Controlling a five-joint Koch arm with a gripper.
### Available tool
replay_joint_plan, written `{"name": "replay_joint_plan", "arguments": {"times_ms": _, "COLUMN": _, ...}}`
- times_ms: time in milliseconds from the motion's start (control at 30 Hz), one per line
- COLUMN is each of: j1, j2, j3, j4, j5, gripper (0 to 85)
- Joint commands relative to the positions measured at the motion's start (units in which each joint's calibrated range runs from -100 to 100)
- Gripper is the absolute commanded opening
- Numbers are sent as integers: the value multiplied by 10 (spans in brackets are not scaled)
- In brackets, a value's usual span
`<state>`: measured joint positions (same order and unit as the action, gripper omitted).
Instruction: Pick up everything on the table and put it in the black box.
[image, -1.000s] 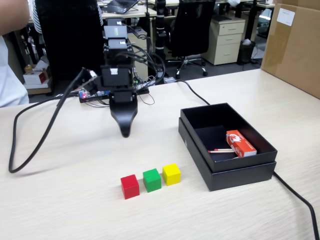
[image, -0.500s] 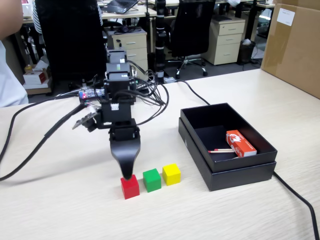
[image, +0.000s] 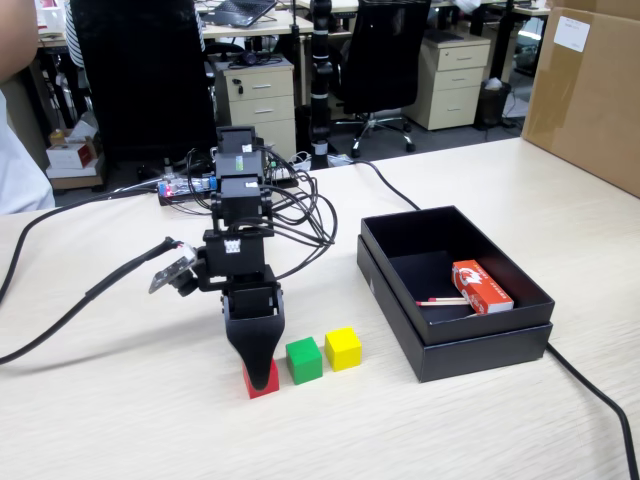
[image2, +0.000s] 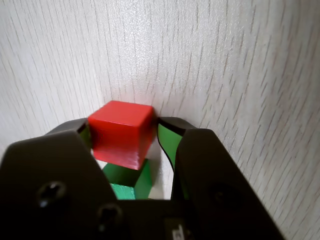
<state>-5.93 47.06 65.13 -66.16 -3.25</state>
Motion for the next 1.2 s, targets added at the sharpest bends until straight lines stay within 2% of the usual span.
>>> {"name": "replay_joint_plan", "arguments": {"times_ms": 0, "j1": 1, "j2": -9, "j3": 43, "j4": -1, "j5": -5, "gripper": 193}}
{"name": "replay_joint_plan", "arguments": {"times_ms": 167, "j1": -5, "j2": -19, "j3": 44, "j4": -2, "j5": -5, "gripper": 9}}
{"name": "replay_joint_plan", "arguments": {"times_ms": 233, "j1": -14, "j2": -110, "j3": 28, "j4": -52, "j5": -4, "gripper": 9}}
{"name": "replay_joint_plan", "arguments": {"times_ms": 400, "j1": -9, "j2": -343, "j3": -79, "j4": -64, "j5": -4, "gripper": 8}}
{"name": "replay_joint_plan", "arguments": {"times_ms": 600, "j1": 47, "j2": -562, "j3": -231, "j4": -64, "j5": 16, "gripper": 8}}
{"name": "replay_joint_plan", "arguments": {"times_ms": 667, "j1": 113, "j2": -654, "j3": -314, "j4": -64, "j5": 46, "gripper": 8}}
{"name": "replay_joint_plan", "arguments": {"times_ms": 700, "j1": 130, "j2": -660, "j3": -322, "j4": -64, "j5": 55, "gripper": 8}}
{"name": "replay_joint_plan", "arguments": {"times_ms": 867, "j1": 198, "j2": -616, "j3": -296, "j4": -63, "j5": 87, "gripper": 8}}
{"name": "replay_joint_plan", "arguments": {"times_ms": 967, "j1": 224, "j2": -492, "j3": -230, "j4": -61, "j5": 103, "gripper": 9}}
{"name": "replay_joint_plan", "arguments": {"times_ms": 1067, "j1": 225, "j2": -289, "j3": -128, "j4": -61, "j5": 107, "gripper": 9}}
{"name": "replay_joint_plan", "arguments": {"times_ms": 1167, "j1": 224, "j2": -237, "j3": -113, "j4": -62, "j5": 109, "gripper": 9}}
